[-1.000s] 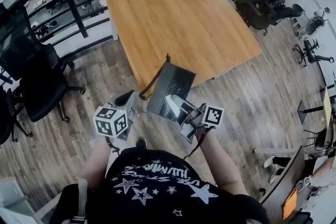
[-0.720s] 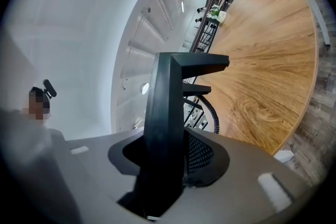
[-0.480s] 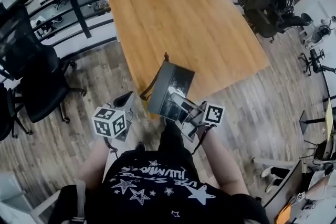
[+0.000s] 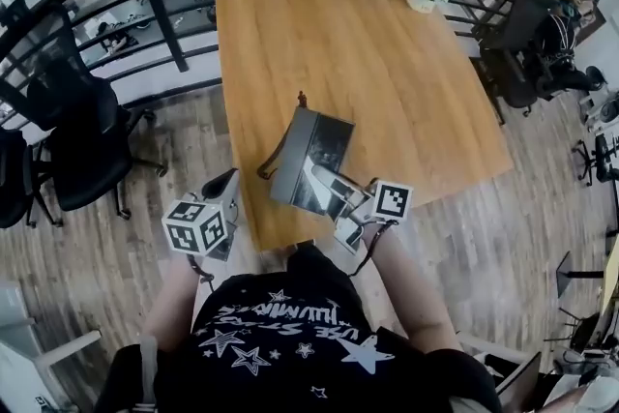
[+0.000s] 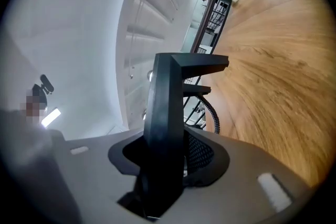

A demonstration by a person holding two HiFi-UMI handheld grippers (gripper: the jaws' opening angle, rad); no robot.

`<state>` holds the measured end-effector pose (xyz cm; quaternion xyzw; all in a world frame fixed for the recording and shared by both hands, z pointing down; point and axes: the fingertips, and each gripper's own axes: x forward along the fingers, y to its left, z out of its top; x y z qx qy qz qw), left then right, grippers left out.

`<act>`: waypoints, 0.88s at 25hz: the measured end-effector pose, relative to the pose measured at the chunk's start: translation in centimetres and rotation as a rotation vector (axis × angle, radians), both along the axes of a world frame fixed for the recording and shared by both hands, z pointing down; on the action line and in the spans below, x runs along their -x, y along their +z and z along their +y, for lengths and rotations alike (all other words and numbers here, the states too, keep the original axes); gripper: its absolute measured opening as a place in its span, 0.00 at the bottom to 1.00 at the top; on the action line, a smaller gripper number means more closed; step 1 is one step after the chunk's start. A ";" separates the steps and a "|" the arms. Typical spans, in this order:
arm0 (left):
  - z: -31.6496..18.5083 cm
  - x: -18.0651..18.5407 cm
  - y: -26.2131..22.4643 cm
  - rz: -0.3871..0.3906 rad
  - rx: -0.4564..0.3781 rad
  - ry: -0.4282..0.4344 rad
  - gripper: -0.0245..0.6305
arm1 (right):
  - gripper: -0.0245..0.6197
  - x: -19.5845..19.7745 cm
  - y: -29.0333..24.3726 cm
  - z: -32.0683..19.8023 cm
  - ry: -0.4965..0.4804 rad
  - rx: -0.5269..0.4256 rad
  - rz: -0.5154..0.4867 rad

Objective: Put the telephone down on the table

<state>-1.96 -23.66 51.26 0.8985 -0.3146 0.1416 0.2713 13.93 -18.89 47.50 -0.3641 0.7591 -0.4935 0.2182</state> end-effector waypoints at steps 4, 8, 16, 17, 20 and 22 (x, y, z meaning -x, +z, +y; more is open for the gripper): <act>-1.4 -1.4 -0.6 -0.003 -0.009 -0.046 0.04 | 0.29 -1.8 -0.6 -2.4 -0.051 -0.008 0.015; -1.9 -2.4 -0.6 -0.010 -0.025 -0.091 0.04 | 0.29 -2.9 -0.3 -3.6 -0.107 -0.025 0.028; -4.2 -1.9 -1.0 -0.011 -0.060 -0.221 0.04 | 0.29 -2.5 0.5 -7.4 -0.247 -0.021 0.035; -4.7 -1.7 -1.1 -0.012 -0.063 -0.239 0.04 | 0.29 -2.4 0.6 -8.0 -0.264 -0.019 0.035; -5.8 -1.0 -1.0 -0.015 -0.066 -0.303 0.04 | 0.29 -1.7 0.9 -10.0 -0.323 -0.019 0.032; -6.2 -0.9 -0.8 -0.020 -0.065 -0.329 0.04 | 0.29 -1.3 1.2 -11.2 -0.355 -0.019 0.031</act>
